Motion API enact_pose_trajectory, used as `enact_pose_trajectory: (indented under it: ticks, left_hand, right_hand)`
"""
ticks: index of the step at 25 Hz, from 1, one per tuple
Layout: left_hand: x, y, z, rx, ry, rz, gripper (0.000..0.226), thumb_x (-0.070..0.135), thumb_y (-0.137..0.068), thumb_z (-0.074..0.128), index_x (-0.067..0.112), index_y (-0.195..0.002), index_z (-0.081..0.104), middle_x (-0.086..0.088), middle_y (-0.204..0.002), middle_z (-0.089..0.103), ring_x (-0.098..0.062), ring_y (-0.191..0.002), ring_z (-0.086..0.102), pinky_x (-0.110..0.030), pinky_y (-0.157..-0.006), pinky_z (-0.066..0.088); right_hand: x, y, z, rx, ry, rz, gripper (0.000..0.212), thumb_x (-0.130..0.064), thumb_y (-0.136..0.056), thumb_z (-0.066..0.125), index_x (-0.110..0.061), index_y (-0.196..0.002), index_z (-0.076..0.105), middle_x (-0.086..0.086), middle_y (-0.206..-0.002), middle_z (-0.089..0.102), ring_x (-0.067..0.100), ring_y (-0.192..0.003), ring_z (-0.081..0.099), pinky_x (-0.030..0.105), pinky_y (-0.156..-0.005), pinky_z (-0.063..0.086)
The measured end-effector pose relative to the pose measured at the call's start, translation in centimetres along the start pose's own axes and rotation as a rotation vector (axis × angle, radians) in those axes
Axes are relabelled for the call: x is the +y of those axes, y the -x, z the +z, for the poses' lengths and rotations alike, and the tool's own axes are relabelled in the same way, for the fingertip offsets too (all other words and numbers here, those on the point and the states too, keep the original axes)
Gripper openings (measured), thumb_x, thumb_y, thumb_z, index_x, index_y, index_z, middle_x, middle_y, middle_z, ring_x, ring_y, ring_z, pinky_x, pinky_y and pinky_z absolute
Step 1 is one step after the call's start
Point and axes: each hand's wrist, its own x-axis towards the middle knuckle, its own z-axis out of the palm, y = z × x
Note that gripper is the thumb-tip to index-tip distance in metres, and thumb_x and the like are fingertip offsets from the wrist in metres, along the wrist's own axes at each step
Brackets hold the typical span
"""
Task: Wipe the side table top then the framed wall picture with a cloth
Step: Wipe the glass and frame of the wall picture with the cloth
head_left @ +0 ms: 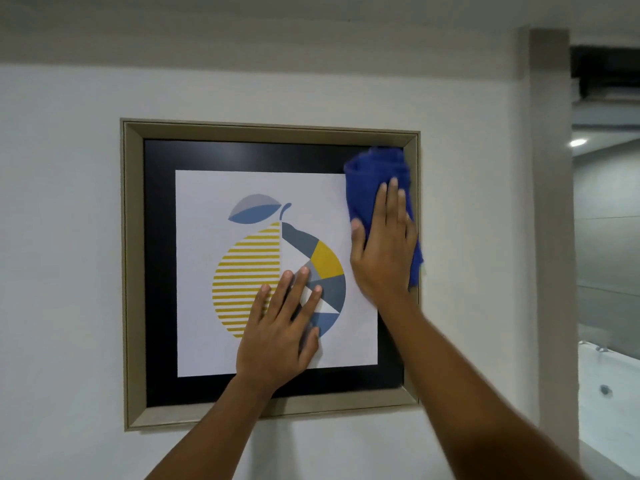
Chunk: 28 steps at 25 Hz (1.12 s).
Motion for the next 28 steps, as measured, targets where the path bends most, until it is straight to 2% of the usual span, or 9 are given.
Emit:
enact_pose_trajectory:
  ticks: [4, 6, 9, 12, 14, 16, 18, 24, 28]
  left_hand:
    - [0.2, -0.2, -0.3, 0.005, -0.001, -0.007, 0.068, 0.043, -0.097, 0.045, 0.019, -0.159, 0.028, -0.011, -0.170, 0.020, -0.030, -0.157, 0.014, -0.049, -0.127, 0.008]
    - [0.3, -0.2, -0.5, 0.005, -0.002, -0.008, 0.069, 0.044, -0.097, 0.046, 0.019, -0.159, 0.028, -0.011, -0.169, 0.020, -0.030, -0.157, 0.014, -0.049, -0.127, 0.008]
    - [0.2, -0.2, -0.5, -0.013, 0.016, -0.012, 0.070, 0.046, -0.097, 0.047, 0.020, -0.159, 0.027, -0.011, -0.170, 0.018, -0.030, -0.157, 0.012, -0.049, -0.127, 0.007]
    - [0.1, -0.1, -0.2, -0.010, 0.006, -0.007, 0.069, 0.051, -0.099, 0.043, 0.020, -0.159, 0.027, -0.011, -0.169, 0.019, -0.030, -0.157, 0.013, -0.049, -0.127, 0.008]
    - [0.2, -0.1, -0.4, -0.011, 0.015, -0.004, 0.070, 0.056, -0.100, 0.038, 0.020, -0.159, 0.028, -0.011, -0.169, 0.021, -0.030, -0.157, 0.013, -0.049, -0.127, 0.008]
    - [0.1, -0.1, -0.5, -0.009, 0.007, -0.004, 0.070, 0.058, -0.101, 0.035, 0.019, -0.159, 0.029, -0.011, -0.168, 0.022, -0.030, -0.157, 0.014, -0.048, -0.127, 0.008]
    - [0.2, -0.2, -0.6, -0.012, 0.003, -0.004, 0.069, 0.058, -0.102, 0.032, 0.019, -0.159, 0.029, -0.012, -0.168, 0.022, -0.030, -0.157, 0.016, -0.049, -0.126, 0.010]
    - [0.4, -0.3, -0.1, -0.016, 0.002, -0.016, 0.071, 0.058, -0.100, 0.038, 0.021, -0.160, 0.026, -0.011, -0.169, 0.018, -0.029, -0.158, 0.010, -0.050, -0.126, 0.009]
    - [0.5, -0.4, 0.1, -0.002, -0.004, -0.010, 0.069, 0.054, -0.102, 0.037, 0.020, -0.160, 0.023, -0.012, -0.169, 0.018, -0.030, -0.157, 0.011, -0.052, -0.126, 0.010]
  right_hand:
    - [2.0, 18.2, -0.7, -0.133, 0.036, 0.122, 0.075, -0.043, -0.099, 0.036, -0.010, -0.159, 0.004, 0.002, -0.168, 0.004, 0.023, -0.153, 0.012, 0.050, -0.115, 0.032]
    - [2.7, 20.4, -1.2, -0.186, 0.020, 0.154, 0.076, -0.044, -0.098, 0.034, -0.012, -0.159, 0.002, 0.004, -0.166, 0.008, 0.024, -0.152, 0.015, 0.053, -0.113, 0.036]
    - [2.0, 13.9, -1.2, -0.196, 0.032, 0.071, 0.072, -0.042, -0.099, 0.032, -0.006, -0.158, 0.012, 0.010, -0.166, 0.014, 0.029, -0.152, 0.016, 0.051, -0.117, 0.030]
    - [0.1, 2.4, -0.9, -0.111, -0.019, 0.009, 0.070, -0.042, -0.101, 0.033, -0.005, -0.158, 0.013, 0.010, -0.167, 0.012, 0.027, -0.154, 0.011, 0.044, -0.120, 0.018]
    - [-1.0, -4.3, -0.8, -0.072, 0.001, 0.018, 0.070, -0.042, -0.102, 0.035, -0.006, -0.158, 0.013, 0.012, -0.167, 0.011, 0.029, -0.154, 0.010, 0.045, -0.120, 0.017]
    - [-1.6, -6.7, -0.4, -0.042, 0.012, 0.004, 0.070, -0.042, -0.102, 0.035, -0.007, -0.158, 0.013, 0.013, -0.167, 0.011, 0.030, -0.153, 0.011, 0.046, -0.120, 0.017]
    - [-0.8, -3.6, 0.0, -0.015, -0.003, 0.014, 0.069, -0.041, -0.103, 0.036, -0.006, -0.158, 0.014, 0.012, -0.167, 0.013, 0.029, -0.153, 0.012, 0.045, -0.120, 0.017]
    - [1.6, 20.6, -0.7, -0.168, 0.073, 0.216, 0.073, -0.042, -0.099, 0.034, -0.011, -0.159, 0.006, 0.007, -0.167, 0.012, 0.027, -0.152, 0.017, 0.053, -0.116, 0.031]
    - [-2.7, 21.2, 0.8, -0.207, 0.123, 0.426, 0.070, -0.043, -0.101, 0.023, -0.005, -0.158, 0.008, 0.013, -0.166, 0.012, 0.032, -0.152, 0.016, 0.053, -0.116, 0.029]
